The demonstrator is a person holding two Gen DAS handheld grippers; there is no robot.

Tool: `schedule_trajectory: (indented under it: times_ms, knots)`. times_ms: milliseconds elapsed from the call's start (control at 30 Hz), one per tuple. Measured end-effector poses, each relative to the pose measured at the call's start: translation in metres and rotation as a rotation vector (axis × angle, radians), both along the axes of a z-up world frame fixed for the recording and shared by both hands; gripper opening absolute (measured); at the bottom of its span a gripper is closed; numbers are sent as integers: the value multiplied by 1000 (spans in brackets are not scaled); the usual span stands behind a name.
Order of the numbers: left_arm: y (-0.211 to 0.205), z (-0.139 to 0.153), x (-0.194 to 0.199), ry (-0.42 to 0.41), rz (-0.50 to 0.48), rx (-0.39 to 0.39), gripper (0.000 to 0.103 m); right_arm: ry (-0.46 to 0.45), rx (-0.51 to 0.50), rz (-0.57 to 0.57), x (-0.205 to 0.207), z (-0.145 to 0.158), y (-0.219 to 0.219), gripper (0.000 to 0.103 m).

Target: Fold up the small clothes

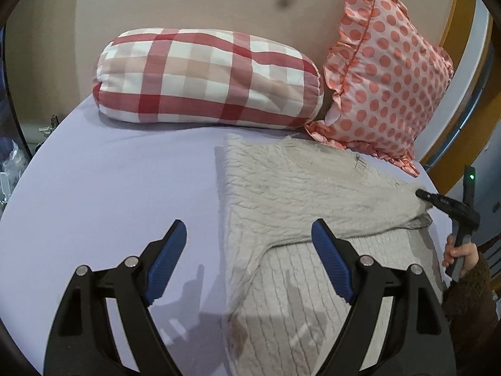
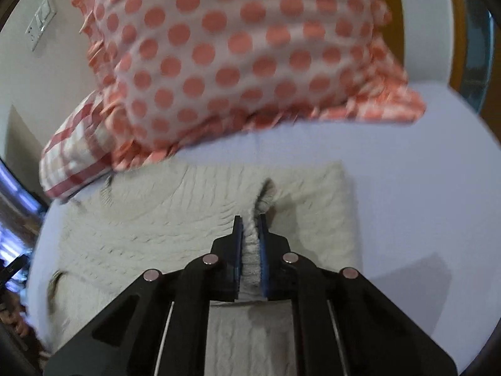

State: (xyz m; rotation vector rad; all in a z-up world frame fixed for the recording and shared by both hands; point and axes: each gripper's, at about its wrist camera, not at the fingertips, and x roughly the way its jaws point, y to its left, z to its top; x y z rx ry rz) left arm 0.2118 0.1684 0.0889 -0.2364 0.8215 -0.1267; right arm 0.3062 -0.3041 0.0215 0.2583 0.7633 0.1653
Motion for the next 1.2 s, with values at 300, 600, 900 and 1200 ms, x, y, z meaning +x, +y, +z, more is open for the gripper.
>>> schedule_trajectory:
  times_ms: [300, 600, 900, 1200]
  knots:
    - [-5, -20, -87, 43, -141, -35, 82, 60, 42, 81, -79, 0, -14, 70]
    - [-30, -66, -141, 152, -211, -179, 79, 163, 101, 116, -189, -35, -20, 47]
    - [-33, -74, -176, 135, -209, -300, 79, 132, 333, 239, -239, -56, -18, 38]
    - [-39, -95, -181, 234, -196, -467, 13, 97, 457, 313, -254, -71, -5, 12]
